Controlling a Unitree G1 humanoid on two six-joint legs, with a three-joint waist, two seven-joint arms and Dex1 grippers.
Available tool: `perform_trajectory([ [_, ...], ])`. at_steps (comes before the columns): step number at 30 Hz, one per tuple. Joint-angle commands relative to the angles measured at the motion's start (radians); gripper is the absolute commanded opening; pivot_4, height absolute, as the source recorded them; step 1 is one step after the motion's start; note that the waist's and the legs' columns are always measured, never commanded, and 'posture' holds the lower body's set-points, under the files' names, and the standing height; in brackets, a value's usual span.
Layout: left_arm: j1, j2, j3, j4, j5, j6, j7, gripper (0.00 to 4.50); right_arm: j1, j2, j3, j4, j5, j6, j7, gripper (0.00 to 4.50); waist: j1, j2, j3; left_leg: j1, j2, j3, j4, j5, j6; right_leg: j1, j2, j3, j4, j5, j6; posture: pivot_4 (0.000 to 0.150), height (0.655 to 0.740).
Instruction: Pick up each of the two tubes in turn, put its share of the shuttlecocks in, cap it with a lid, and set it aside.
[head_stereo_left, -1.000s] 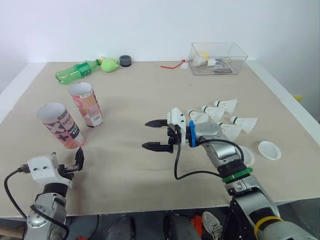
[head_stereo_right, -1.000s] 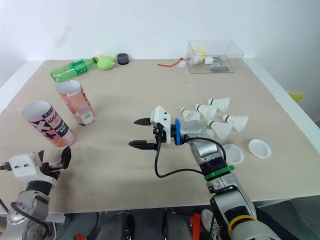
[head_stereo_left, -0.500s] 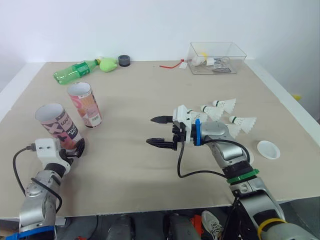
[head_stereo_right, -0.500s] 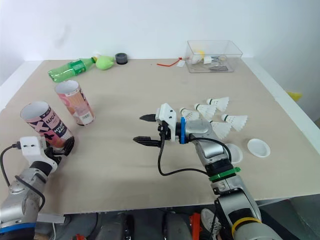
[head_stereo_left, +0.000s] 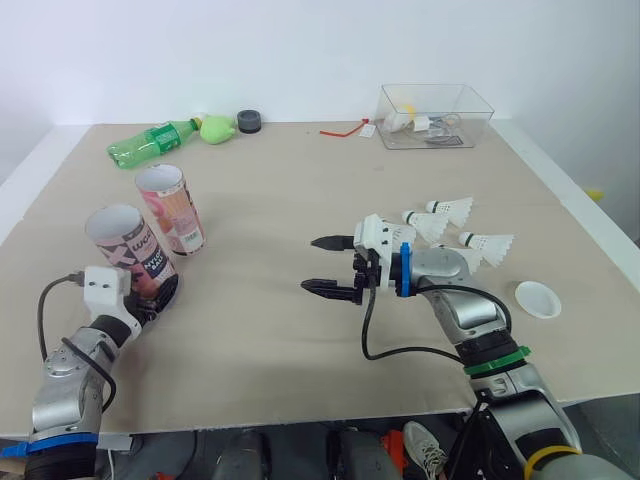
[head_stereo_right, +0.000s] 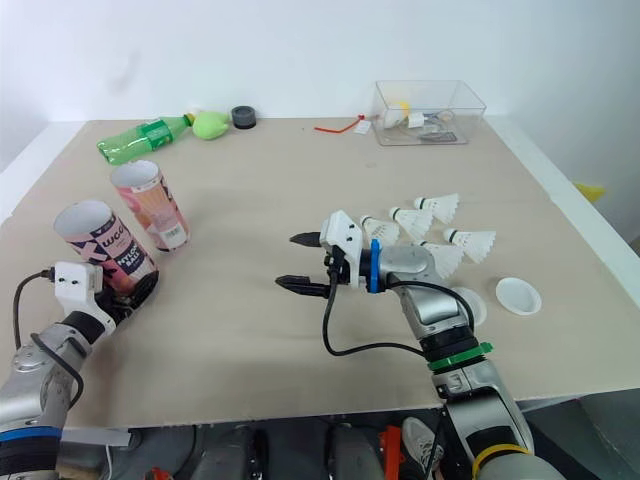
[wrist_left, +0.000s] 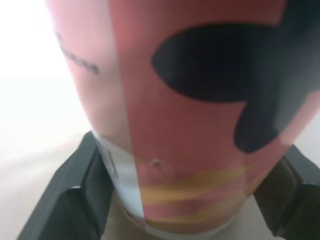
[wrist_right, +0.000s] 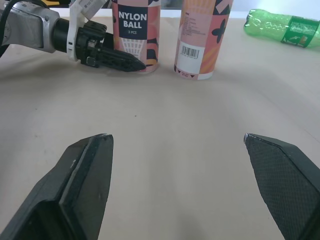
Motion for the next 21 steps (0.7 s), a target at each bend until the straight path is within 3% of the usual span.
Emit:
perform_trajectory([
  [1,0.021,0.028,-0.019,-0.015,0.012,-0.026,-0.048,3.0,-0.003,-0.01,-0.037,-0.05,0.019,-0.001,-0.005,4.5,0.0,0.0,0.0,0.0,0.0,0.0,0.0,0.0,0.0,0.0,0.0,0.0,0.0,0.0,0.0,0.15,0.74],
  [11,0.056,0.193,-0.196,-0.129,0.08,-0.078,-0.301,3.0,0.018,-0.052,-0.081,-0.085,0.048,0.017,0.017,4.5,0.002,0.0,0.0,0.0,-0.001,0.0,-0.002,-0.001,-0.002,-0.001,-0.005,-0.001,0.0,-0.002,-0.002,0.15,0.74],
  [15,-0.043,0.307,-0.349,-0.223,0.066,0.052,-0.481,3.0,0.059,-0.106,-0.115,-0.138,0.076,0.03,0.033,4.5,0.007,0.001,0.0,-0.001,-0.003,0.004,-0.003,-0.002,-0.003,0.0,-0.009,-0.005,0.0,-0.006,0.001,0.15,0.74],
  [21,-0.294,0.341,-0.523,-0.134,0.118,0.129,-0.66,3.0,0.119,-0.152,-0.146,-0.205,0.088,0.055,0.011,4.5,0.002,0.001,0.0,-0.002,-0.008,0.006,-0.004,-0.003,-0.001,0.0,-0.012,-0.003,0.0,-0.007,0.01,0.15,0.74],
])
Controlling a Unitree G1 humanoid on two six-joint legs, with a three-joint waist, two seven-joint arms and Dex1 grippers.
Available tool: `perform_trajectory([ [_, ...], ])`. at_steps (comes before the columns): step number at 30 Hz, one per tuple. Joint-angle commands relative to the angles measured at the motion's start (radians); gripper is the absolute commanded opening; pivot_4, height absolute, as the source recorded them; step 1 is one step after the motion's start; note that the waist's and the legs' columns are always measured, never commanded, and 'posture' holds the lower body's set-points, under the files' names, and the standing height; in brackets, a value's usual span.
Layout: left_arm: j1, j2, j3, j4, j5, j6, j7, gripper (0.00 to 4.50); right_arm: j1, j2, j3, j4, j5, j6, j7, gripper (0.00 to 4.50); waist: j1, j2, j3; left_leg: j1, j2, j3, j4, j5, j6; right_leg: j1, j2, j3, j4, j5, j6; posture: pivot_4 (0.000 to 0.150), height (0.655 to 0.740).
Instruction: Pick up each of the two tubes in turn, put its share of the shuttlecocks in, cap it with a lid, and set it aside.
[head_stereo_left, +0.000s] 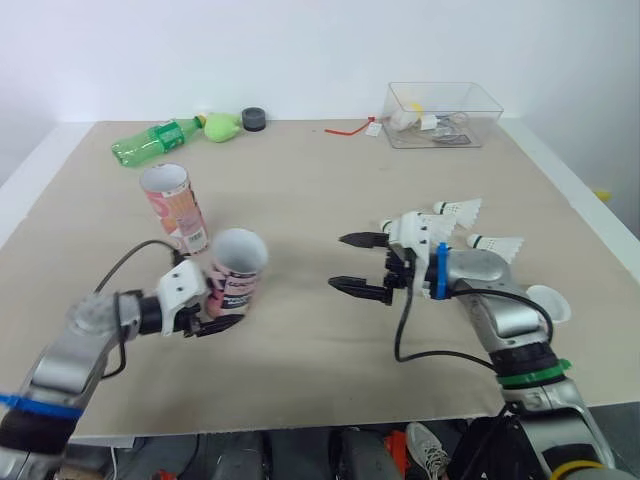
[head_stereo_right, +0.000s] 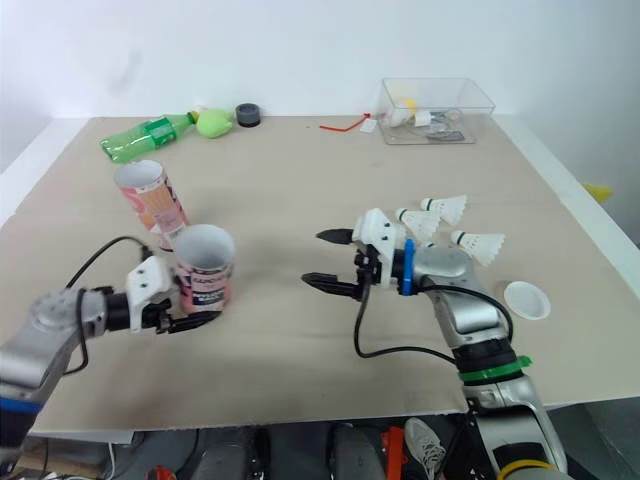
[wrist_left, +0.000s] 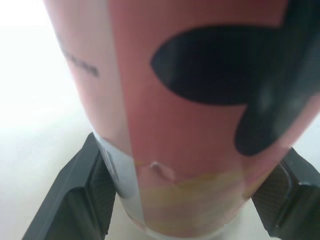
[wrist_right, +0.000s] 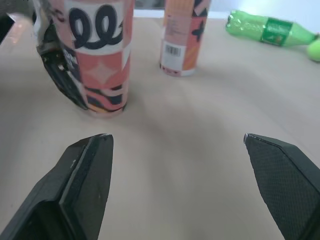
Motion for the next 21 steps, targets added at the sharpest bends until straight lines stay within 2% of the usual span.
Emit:
perform_trajectory([
  [1,-0.105,0.003,-0.087,0.065,0.041,0.022,-0.095,3.0,0.019,-0.017,-0.039,-0.069,0.026,0.009,-0.017,4.5,0.0,0.0,0.0,0.0,0.0,-0.001,0.0,0.0,0.0,0.0,0.001,0.0,0.0,0.0,0.001,0.15,0.74],
  [11,-0.402,-0.088,-0.243,0.304,0.139,-0.043,-0.302,3.0,0.079,-0.027,-0.063,-0.13,0.027,0.031,-0.074,4.5,0.002,0.0,0.0,-0.001,0.0,-0.006,0.002,0.0,0.0,0.002,0.006,0.002,0.001,-0.002,0.006,0.15,0.74],
  [21,-0.509,-0.154,-0.296,0.382,0.195,-0.045,-0.375,3.0,0.118,-0.06,-0.095,-0.146,0.034,0.044,-0.111,4.5,0.001,0.0,0.0,-0.003,0.0,-0.007,0.005,0.0,0.001,0.002,0.008,0.003,0.001,-0.002,0.007,0.15,0.74],
])
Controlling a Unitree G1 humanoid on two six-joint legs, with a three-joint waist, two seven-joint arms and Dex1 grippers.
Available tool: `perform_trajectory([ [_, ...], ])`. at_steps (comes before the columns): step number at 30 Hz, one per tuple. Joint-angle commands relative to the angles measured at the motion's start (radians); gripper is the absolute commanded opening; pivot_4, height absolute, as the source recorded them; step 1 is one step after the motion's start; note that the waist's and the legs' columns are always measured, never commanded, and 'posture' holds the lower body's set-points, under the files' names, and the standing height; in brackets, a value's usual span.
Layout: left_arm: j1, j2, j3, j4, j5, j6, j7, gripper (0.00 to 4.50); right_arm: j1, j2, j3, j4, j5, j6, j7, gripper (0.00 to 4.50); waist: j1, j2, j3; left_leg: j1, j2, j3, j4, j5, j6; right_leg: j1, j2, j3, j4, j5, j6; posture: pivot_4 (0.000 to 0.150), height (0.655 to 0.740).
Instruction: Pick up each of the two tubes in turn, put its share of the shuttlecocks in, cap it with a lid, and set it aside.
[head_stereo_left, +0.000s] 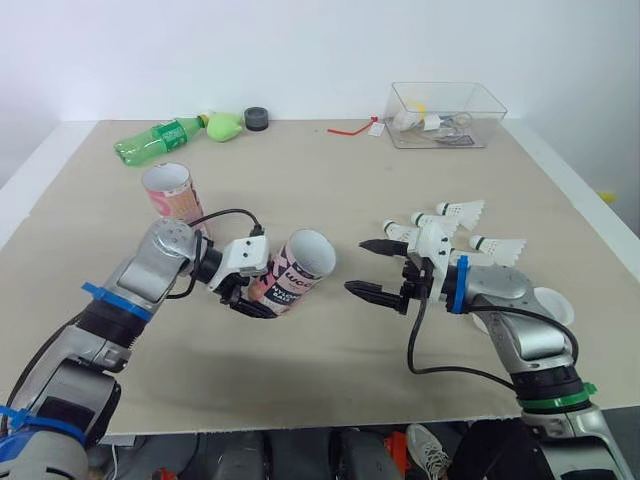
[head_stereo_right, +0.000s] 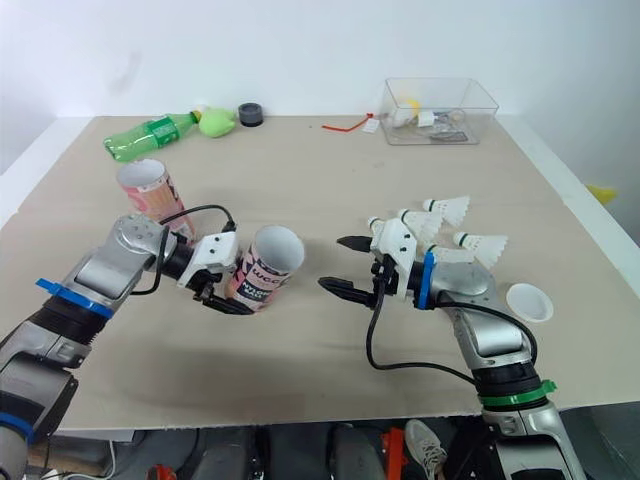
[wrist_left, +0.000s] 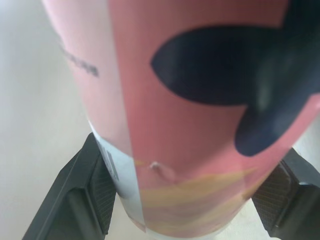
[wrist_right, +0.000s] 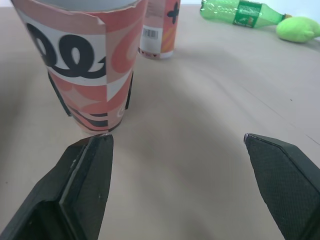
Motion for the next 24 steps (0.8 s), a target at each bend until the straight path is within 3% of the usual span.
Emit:
perform_trajectory([
  [1,-0.03,-0.012,-0.015,0.022,0.029,-0.012,-0.014,3.0,0.01,-0.02,-0.056,-0.046,0.022,0.008,-0.024,4.5,0.0,0.0,0.0,0.0,0.0,0.0,0.0,0.0,0.0,0.0,0.0,0.0,0.0,0.0,0.0,0.15,0.74],
  [6,-0.064,-0.016,-0.021,0.059,0.057,-0.013,-0.03,3.0,0.03,-0.037,-0.094,-0.075,0.042,0.058,-0.056,4.5,-0.001,0.0,0.0,0.0,0.001,0.0,0.003,0.0,0.0,0.0,0.001,0.0,0.001,0.001,0.002,0.15,0.74],
  [17,-0.096,-0.044,-0.026,0.082,0.074,0.016,-0.046,3.0,0.246,-0.19,-0.376,-0.35,0.278,0.521,-0.211,4.5,0.0,0.001,0.0,-0.003,0.002,-0.003,0.007,-0.001,0.001,0.0,0.001,0.0,0.002,0.001,0.002,0.15,0.74],
  [24,-0.104,-0.061,-0.02,0.082,0.072,0.019,-0.051,3.0,0.352,-0.191,-0.42,-0.372,0.317,0.613,-0.278,4.5,0.0,0.001,0.0,-0.003,0.002,-0.004,0.009,0.001,0.003,0.0,0.002,0.001,0.002,0.001,0.001,0.15,0.74],
])
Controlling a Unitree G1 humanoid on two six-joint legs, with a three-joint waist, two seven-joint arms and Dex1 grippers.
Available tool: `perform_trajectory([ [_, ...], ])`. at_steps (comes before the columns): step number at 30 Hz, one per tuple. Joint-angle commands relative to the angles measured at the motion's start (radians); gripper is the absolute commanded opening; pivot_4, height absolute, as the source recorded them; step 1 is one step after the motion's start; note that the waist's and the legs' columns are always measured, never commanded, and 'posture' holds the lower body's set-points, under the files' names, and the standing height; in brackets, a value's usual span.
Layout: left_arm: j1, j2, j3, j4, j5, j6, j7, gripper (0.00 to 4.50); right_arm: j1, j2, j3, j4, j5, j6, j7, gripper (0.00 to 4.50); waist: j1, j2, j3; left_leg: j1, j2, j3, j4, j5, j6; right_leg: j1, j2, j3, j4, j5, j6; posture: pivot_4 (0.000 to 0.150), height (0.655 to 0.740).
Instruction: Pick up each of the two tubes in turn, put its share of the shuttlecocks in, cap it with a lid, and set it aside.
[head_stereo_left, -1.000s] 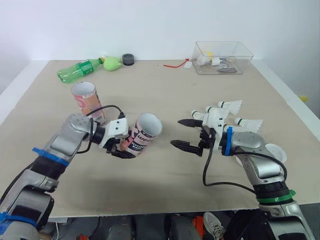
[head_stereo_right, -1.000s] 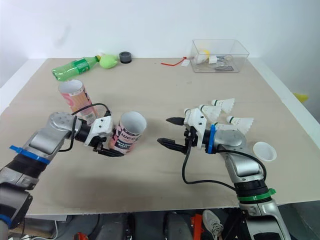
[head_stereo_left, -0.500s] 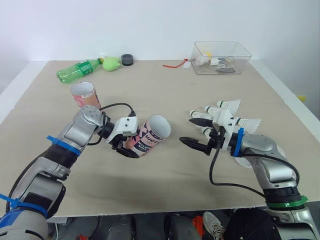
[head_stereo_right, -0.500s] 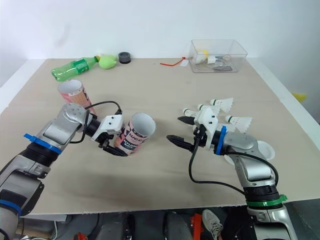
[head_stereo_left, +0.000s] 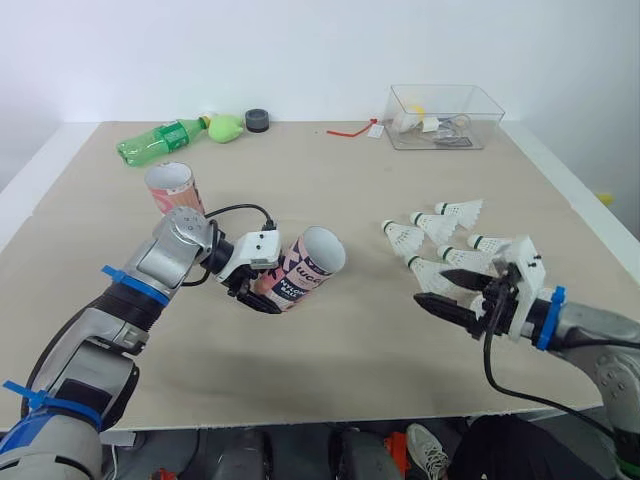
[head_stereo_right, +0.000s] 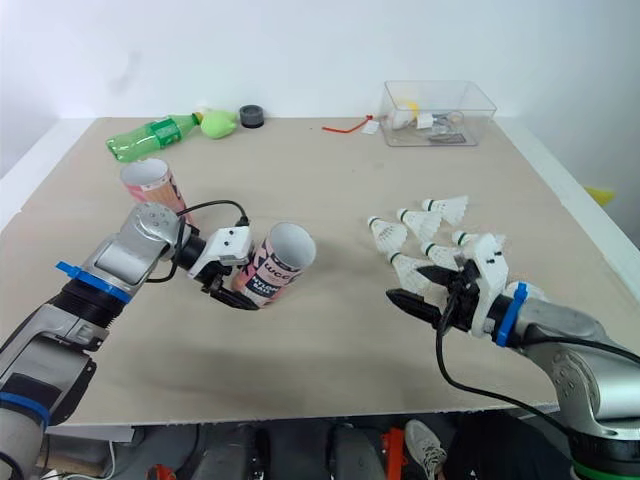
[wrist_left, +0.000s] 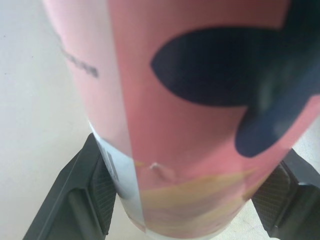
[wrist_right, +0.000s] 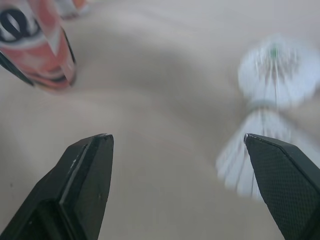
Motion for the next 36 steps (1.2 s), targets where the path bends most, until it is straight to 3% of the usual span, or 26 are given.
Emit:
perform_trajectory([
  [1,-0.02,-0.013,0.005,-0.003,0.003,-0.001,0.0,3.0,0.008,0.007,-0.031,-0.019,0.012,0.01,-0.043,4.5,0.0,0.0,0.0,0.0,0.0,0.0,0.0,0.0,0.0,0.0,0.0,0.0,0.0,0.0,0.0,0.15,0.74],
  [7,-0.035,-0.026,0.012,-0.011,-0.001,0.023,-0.001,3.0,-0.02,0.083,0.0,0.055,-0.049,-0.067,-0.128,4.5,0.0,0.0,0.0,-0.001,-0.001,0.0,0.001,0.0,0.0,0.0,0.0,0.001,0.0,0.0,0.001,0.15,0.74],
  [28,-0.06,-0.06,0.007,0.055,0.024,0.009,0.02,3.0,-0.158,0.212,0.083,0.143,-0.064,-0.02,-0.278,4.5,-0.002,0.0,0.0,-0.001,0.0,-0.001,0.0,0.0,0.0,-0.001,0.004,0.001,0.0,0.003,0.002,0.15,0.74],
  [31,-0.066,-0.068,0.005,0.064,0.025,0.013,0.013,2.99,-0.157,0.2,0.099,0.146,-0.076,-0.026,-0.267,3.73,-0.002,0.0,0.0,-0.001,0.0,-0.001,0.0,0.0,0.0,-0.001,0.004,0.001,0.0,0.003,0.003,0.15,0.74],
  [36,-0.067,-0.071,0.0,0.083,0.033,-0.004,0.01,2.99,-0.157,0.198,0.105,0.154,-0.088,-0.041,-0.266,1.45,-0.002,0.0,0.0,-0.001,0.0,-0.001,0.0,0.0,0.0,-0.001,0.004,0.001,0.0,0.003,0.003,0.15,0.74],
])
